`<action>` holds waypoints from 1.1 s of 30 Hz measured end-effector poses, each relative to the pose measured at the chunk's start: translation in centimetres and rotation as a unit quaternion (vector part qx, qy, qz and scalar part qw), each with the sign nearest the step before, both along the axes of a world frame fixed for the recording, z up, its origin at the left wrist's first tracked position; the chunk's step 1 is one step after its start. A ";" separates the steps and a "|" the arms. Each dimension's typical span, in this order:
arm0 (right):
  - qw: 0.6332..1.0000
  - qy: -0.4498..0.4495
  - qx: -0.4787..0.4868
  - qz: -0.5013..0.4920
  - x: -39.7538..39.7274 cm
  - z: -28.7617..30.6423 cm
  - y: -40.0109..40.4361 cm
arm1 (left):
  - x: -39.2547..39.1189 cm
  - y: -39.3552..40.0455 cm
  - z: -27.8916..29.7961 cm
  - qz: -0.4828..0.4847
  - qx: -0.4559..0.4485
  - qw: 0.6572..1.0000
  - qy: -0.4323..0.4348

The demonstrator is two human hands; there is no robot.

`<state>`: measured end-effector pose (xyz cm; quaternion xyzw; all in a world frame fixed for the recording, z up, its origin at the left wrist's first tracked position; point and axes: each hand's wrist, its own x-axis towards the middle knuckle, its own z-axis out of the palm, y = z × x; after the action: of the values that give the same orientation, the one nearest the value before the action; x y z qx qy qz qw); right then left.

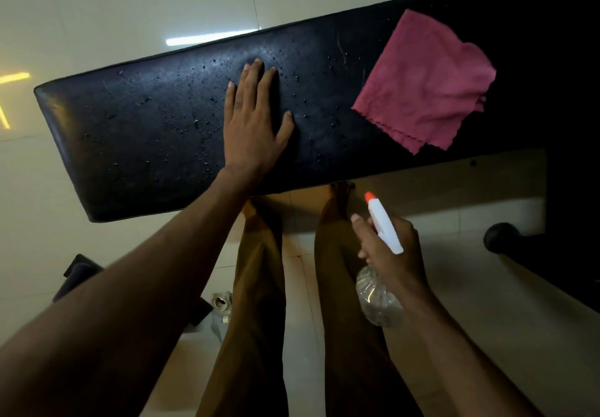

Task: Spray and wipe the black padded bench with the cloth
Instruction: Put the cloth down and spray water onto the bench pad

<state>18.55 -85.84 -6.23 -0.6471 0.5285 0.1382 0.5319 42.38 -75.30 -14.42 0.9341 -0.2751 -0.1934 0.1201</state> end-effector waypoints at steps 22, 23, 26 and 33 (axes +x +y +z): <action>0.897 -0.284 -0.309 -0.142 5.2 6.5 -23.5 | -4.0 -15.7 5.8 0.049 -0.068 0.992 0.090; 0.890 -0.284 -0.321 -0.156 5.6 6.2 -24.6 | -4.0 -16.2 5.7 0.055 -0.061 0.992 0.097; 0.875 -0.278 -0.345 -0.195 6.3 5.3 -26.9 | -4.0 -17.2 5.5 0.052 -0.027 0.992 0.110; 0.877 -0.254 -0.351 -0.206 5.7 3.1 -28.2 | -3.1 -18.1 5.0 0.053 -0.010 0.992 0.116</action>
<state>24.28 -114.05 -3.08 -0.6809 0.5101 -0.3382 0.4022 39.33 -93.39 -9.42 0.9174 -0.2110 -0.2911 0.1708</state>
